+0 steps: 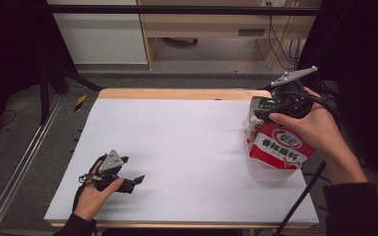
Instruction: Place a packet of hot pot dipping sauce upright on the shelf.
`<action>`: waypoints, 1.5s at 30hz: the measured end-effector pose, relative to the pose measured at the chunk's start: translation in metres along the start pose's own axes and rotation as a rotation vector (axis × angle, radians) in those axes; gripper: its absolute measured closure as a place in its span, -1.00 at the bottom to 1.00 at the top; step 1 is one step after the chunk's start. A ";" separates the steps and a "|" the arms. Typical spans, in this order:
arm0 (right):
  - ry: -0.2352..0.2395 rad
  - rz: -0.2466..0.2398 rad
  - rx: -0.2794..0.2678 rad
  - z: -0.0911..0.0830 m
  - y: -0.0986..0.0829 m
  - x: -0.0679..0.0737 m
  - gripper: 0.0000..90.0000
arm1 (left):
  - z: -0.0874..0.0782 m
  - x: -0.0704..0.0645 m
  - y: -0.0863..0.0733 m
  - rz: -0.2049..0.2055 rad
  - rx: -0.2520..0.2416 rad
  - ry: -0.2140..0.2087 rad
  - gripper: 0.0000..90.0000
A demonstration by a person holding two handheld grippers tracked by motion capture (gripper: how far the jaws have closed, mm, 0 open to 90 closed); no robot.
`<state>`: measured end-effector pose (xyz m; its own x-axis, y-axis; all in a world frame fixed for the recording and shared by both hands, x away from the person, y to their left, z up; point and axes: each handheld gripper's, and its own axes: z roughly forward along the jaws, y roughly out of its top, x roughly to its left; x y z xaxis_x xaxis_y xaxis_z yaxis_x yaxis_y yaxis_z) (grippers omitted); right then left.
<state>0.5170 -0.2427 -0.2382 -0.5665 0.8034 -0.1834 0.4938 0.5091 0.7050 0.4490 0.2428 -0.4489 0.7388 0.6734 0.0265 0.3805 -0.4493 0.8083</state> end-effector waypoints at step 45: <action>0.100 0.063 -0.125 0.107 0.022 0.119 -0.76 | -0.005 0.008 -0.003 -0.022 -0.002 0.042 -0.84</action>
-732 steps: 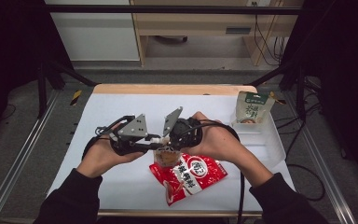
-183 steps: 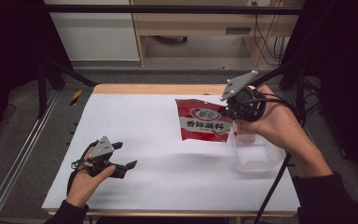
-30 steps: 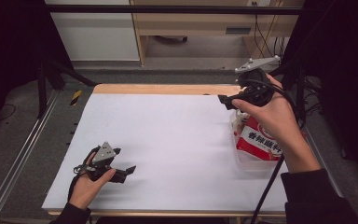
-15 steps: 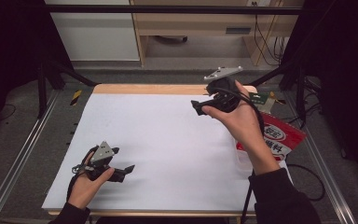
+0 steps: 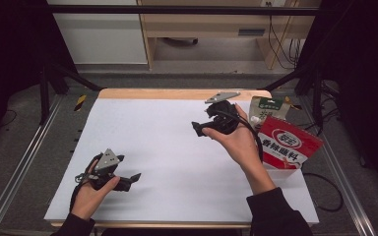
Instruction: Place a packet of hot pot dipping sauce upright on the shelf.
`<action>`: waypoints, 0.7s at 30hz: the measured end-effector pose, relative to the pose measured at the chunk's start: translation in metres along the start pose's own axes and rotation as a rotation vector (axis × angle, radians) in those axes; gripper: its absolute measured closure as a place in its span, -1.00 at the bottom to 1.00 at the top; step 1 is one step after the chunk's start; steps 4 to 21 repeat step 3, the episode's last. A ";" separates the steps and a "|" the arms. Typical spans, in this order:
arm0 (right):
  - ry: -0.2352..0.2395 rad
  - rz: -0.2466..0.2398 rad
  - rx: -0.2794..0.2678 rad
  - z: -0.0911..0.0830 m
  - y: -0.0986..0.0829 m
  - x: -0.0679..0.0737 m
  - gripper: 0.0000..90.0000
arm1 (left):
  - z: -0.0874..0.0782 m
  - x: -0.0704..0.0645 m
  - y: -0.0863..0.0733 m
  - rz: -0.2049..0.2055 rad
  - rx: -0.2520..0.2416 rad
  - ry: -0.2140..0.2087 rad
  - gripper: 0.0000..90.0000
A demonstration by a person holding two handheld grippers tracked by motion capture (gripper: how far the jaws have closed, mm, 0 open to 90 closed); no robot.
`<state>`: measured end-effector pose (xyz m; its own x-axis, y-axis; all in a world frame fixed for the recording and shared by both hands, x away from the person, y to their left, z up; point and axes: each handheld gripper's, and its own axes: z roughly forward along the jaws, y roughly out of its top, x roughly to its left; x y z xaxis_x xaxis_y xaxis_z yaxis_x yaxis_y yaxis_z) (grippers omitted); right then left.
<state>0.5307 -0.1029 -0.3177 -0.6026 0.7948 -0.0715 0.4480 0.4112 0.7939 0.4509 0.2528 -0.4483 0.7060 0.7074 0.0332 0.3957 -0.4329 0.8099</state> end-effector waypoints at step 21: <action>-0.001 0.009 -0.011 0.010 -0.012 0.006 -0.78 | 0.000 0.002 0.000 -0.009 -0.003 0.009 -0.85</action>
